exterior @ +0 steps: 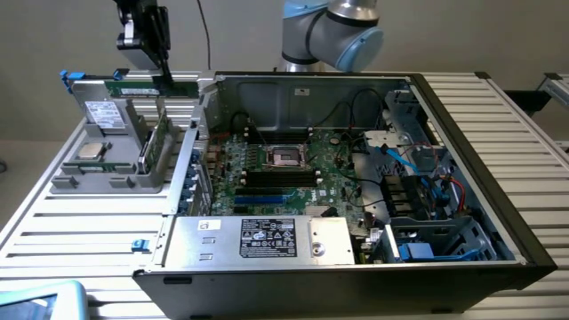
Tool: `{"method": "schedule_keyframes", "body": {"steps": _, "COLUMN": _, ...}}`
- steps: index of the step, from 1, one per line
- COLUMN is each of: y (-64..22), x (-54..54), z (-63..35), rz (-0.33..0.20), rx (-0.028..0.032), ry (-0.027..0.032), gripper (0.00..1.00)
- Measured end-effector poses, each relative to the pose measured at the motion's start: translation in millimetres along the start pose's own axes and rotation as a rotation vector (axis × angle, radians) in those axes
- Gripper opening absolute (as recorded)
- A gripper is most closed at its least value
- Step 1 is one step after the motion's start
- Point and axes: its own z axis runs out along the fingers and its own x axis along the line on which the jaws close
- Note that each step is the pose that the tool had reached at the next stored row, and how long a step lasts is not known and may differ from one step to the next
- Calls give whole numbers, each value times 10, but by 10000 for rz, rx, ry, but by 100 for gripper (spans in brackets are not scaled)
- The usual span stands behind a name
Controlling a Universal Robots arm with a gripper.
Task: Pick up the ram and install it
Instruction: 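Pick up the ram and move it above insertion slot, then insert the ram into the slot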
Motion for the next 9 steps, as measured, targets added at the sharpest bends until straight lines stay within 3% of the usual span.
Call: {"method": "schedule_keyframes", "body": {"steps": 9, "y": -406, "x": 5, "z": 17, "rz": 0, "rx": 0, "ry": 0, "gripper": 14}}
